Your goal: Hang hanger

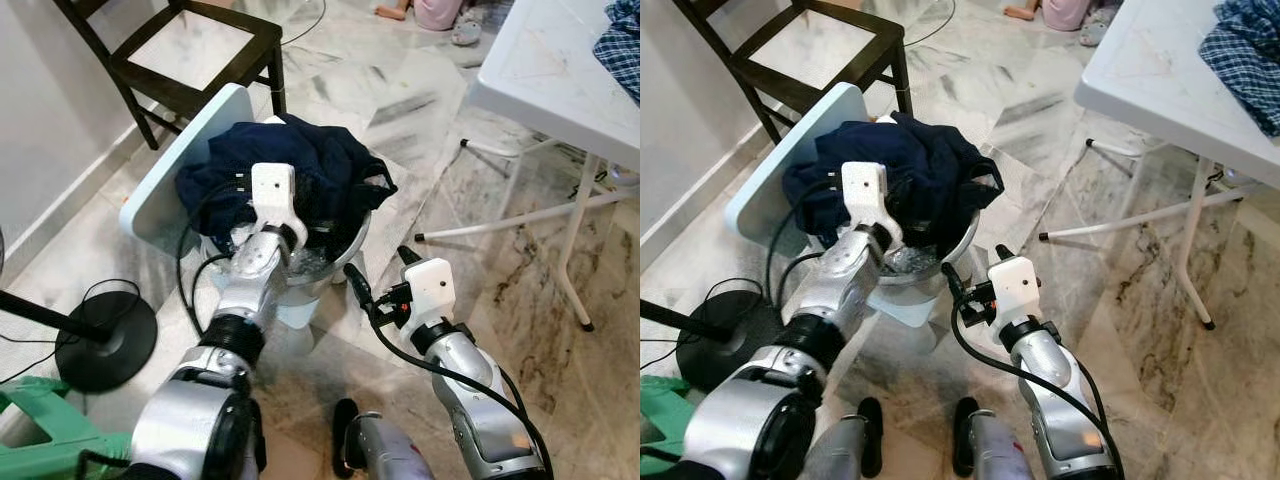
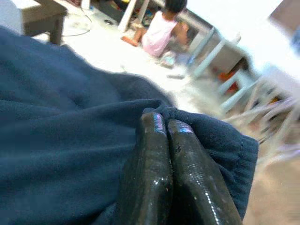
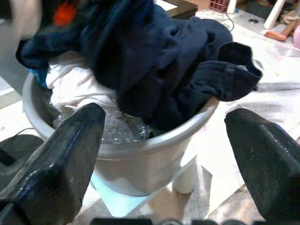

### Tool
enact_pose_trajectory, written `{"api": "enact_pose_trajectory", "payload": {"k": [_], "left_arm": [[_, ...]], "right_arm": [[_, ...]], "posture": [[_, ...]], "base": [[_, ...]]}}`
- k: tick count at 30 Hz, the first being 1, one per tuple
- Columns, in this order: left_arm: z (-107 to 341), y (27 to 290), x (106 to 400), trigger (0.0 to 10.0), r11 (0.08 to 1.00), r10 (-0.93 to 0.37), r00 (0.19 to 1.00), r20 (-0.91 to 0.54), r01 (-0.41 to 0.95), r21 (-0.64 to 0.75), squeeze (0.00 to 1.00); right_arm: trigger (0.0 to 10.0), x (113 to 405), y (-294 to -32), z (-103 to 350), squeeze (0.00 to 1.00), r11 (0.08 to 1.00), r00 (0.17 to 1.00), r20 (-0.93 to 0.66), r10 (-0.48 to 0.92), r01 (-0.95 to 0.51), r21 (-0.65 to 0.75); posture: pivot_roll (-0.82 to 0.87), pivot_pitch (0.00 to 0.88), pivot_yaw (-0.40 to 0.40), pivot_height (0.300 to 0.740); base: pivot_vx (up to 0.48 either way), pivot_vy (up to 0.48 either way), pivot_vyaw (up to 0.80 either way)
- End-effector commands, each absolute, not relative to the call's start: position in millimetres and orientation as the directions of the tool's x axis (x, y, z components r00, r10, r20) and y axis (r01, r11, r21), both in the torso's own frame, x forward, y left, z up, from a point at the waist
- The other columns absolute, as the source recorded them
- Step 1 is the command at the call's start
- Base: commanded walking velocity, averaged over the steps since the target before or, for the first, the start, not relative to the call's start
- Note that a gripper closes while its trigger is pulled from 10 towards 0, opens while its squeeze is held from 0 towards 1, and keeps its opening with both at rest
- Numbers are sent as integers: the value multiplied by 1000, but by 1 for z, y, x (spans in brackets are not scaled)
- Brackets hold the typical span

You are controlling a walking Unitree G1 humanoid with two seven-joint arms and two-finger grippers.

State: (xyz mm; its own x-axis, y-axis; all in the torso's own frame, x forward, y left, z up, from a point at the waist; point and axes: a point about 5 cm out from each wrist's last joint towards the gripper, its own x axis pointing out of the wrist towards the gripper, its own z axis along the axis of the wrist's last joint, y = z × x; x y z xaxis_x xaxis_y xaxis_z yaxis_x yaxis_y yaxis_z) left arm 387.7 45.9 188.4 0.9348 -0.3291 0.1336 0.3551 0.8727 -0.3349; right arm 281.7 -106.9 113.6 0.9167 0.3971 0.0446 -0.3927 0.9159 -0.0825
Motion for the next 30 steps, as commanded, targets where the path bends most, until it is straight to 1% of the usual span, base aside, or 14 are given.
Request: {"api": "enact_pose_trajectory", "payload": {"k": [1,5,8,9,13,15,17,18,19,20,24,25,28,30], "left_arm": [[208,38,390,0,835,-335,926,175,378,-399,0],[237,33,394,0,793,-320,916,242,399,-461,0],[275,39,398,0,757,-273,903,331,414,-506,0],[275,39,398,0,757,-273,903,331,414,-506,0],[298,48,399,0,724,-231,895,382,420,-546,0],[307,69,401,0,736,-150,895,419,384,-558,0],[298,84,403,0,761,-100,915,391,323,-562,0],[279,95,406,0,790,-75,944,320,252,-559,0],[271,98,407,0,801,-69,955,290,226,-554,0],[246,105,406,0,855,-74,976,206,169,-490,0],[188,111,396,0,919,-124,992,6,117,-377,0],[164,114,389,0,942,-135,988,-74,104,-320,0],[147,118,384,0,949,-131,983,-127,88,-303,0],[127,121,378,0,964,-130,970,-207,75,-256,0]], "right_arm": [[10000,279,-109,108,0,920,922,27,387,-383,-84],[10000,280,-108,109,0,920,922,30,385,-382,-84],[10000,280,-108,108,0,921,923,31,383,-379,-84],[10000,280,-108,108,0,921,923,31,383,-379,-84],[10000,281,-107,108,0,921,923,33,383,-379,-84],[10000,281,-106,108,0,922,923,33,383,-379,-81],[10000,281,-105,107,0,922,923,34,383,-380,-79],[10000,280,-104,107,0,922,923,34,384,-380,-77],[10000,280,-104,107,0,922,923,33,384,-380,-77],[10000,280,-103,106,0,922,923,32,384,-381,-74],[10000,279,-104,105,0,922,923,30,384,-381,-71],[10000,278,-104,104,0,922,923,26,383,-380,-71],[10000,278,-104,103,0,922,923,24,383,-381,-70],[10000,279,-104,104,0,921,923,24,384,-382,-70]], "posture": [[40,311,-49,740],[38,307,-47,740],[42,305,-45,740],[42,305,-45,740],[46,305,-41,740],[51,306,-38,740],[55,309,-36,740],[58,313,-35,740],[58,313,-35,740],[59,317,-35,740],[66,328,-36,740],[67,329,-36,740],[71,331,-37,740],[73,331,-39,740]], "base": [[0,0,0],[0,0,0],[0,0,0],[0,0,0],[0,0,0],[0,0,0],[0,0,0],[0,0,0],[0,0,0],[0,0,0],[0,0,0],[0,0,0],[0,0,0],[0,0,0]]}}
